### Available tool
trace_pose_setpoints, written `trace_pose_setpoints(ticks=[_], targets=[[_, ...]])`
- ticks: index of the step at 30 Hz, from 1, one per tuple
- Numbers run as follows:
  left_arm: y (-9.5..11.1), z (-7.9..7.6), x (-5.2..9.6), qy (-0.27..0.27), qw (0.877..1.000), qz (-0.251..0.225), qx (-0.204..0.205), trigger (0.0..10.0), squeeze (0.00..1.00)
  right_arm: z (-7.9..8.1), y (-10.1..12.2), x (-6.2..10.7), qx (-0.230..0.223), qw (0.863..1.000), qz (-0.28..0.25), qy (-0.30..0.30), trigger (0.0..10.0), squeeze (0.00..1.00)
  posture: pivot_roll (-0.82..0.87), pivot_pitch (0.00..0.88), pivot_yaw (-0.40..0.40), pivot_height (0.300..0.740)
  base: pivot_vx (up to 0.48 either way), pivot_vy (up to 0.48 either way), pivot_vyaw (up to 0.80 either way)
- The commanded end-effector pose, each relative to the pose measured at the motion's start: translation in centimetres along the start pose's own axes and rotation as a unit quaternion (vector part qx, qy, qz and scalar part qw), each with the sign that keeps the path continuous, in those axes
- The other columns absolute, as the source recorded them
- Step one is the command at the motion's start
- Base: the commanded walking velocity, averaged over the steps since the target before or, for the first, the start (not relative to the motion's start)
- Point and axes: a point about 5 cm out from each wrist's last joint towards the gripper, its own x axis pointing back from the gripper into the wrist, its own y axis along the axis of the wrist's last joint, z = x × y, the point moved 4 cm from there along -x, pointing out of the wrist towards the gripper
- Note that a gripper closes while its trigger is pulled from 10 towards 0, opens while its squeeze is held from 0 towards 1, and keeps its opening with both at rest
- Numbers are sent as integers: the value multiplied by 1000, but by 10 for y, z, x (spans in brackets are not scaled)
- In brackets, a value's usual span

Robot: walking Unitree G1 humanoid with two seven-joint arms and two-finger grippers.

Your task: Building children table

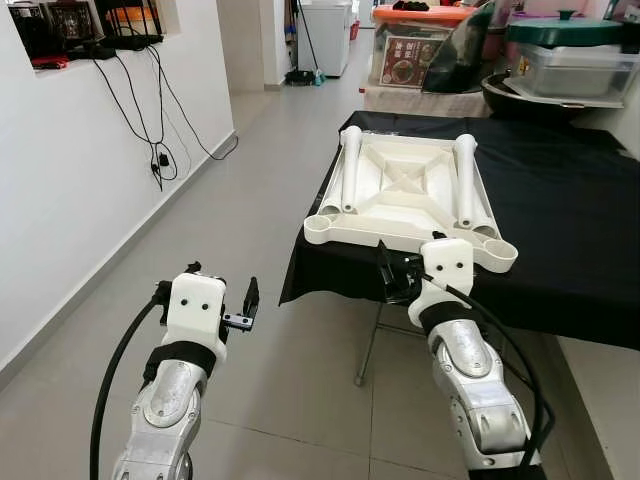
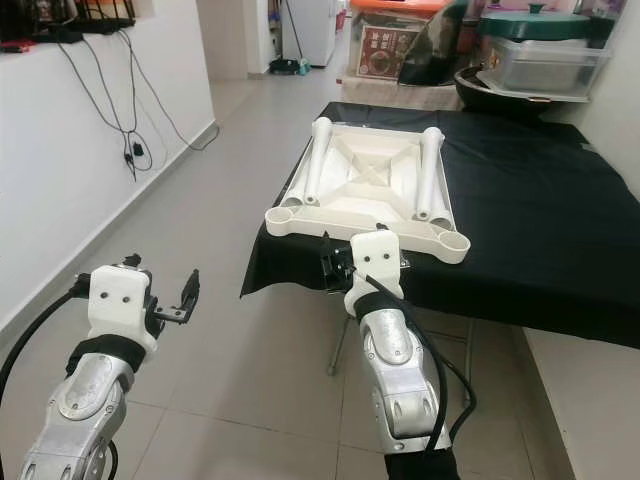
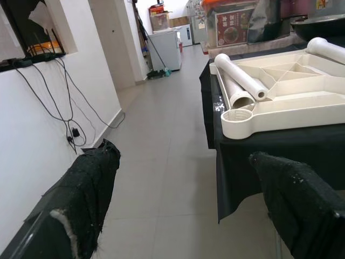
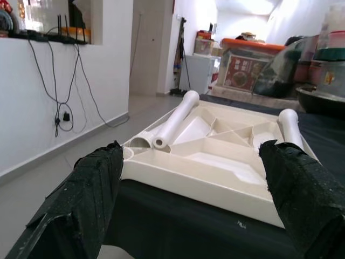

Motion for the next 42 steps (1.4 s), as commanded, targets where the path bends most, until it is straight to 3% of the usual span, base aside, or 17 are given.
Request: trace_pose_setpoints(ticks=[1,5,17,23,33,38,42], targets=[[1,-2,-2,-6,1000,-4,-4,10000,0,2,-1,-1,3,1000,-2,5,10000,0,41,0,-25,740,0,0,0],[-1,5,-4,-1,1000,-7,-8,10000,0,8,2,-5,5,1000,-9,18,10000,0,34,0,-27,740,0,0,0],[3,2,-8,-8,1000,-20,-4,10000,0,8,1,-6,8,1000,-10,26,10000,0,36,0,-17,740,0,0,0],[1,8,-7,-5,1000,-23,-1,10000,0,14,4,-7,8,999,-15,36,10000,0,28,0,-16,740,299,0,0],[7,2,-9,-12,999,-34,8,10000,0,11,3,-9,6,999,-14,36,10000,0,38,0,-16,740,388,0,0],[7,3,-9,-10,999,-35,8,10000,0,12,3,-10,-5,999,-12,36,10000,0,39,0,-18,740,420,0,0],[6,1,-11,-16,999,-35,6,10000,0,4,1,-13,-27,999,-6,23,10000,0,30,0,-12,740,420,0,-786]])
